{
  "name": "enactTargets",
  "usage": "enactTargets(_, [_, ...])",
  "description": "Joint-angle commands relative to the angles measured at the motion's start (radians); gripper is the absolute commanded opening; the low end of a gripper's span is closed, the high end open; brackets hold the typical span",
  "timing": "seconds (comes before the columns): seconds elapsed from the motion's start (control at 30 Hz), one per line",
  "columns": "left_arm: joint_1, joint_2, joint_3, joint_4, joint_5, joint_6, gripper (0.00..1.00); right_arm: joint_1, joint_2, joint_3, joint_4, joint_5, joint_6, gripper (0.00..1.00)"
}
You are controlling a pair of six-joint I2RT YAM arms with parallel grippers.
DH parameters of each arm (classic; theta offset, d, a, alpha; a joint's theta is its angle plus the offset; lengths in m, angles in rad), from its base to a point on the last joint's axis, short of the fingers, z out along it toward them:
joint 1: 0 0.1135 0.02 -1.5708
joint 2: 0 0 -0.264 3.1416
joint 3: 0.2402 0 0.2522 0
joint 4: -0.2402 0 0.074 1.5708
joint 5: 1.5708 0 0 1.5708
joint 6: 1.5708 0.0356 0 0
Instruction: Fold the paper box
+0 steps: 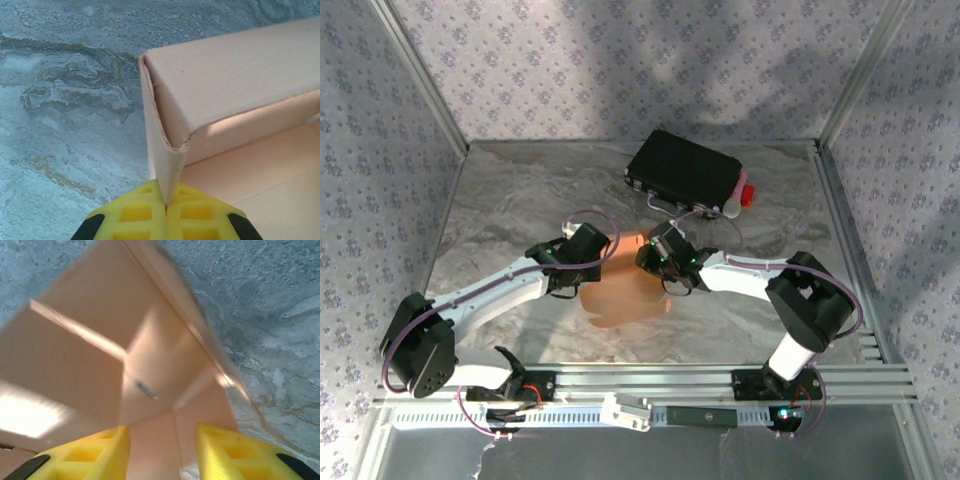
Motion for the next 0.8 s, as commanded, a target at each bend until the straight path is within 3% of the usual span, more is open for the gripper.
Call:
enactTargets(0.0, [-0.008,-0.027,0.012,-0.002,-0.013,0.020,0.00,-0.006,0.013,0.031,-0.012,-0.006,-0.030,0.41])
enactTargets(0.23, [-0.009,-0.026,0.019,-0.008,-0.018,0.021,0.00,-0.005,-0.025,-0.003,-0.028,0.015,-0.039,0.40])
enactTargets(0.4, [-0.011,-0.026,0.021,-0.011,-0.021,0.021,0.00,0.021,-0.096,-0.077,-0.015,0.056,-0.004,0.46])
enactTargets(0.77, [-0.013,-0.026,0.029,-0.018,-0.019,0.026,0.00,-0.023,0.013,-0.032,0.028,0.019,0.006,0.47])
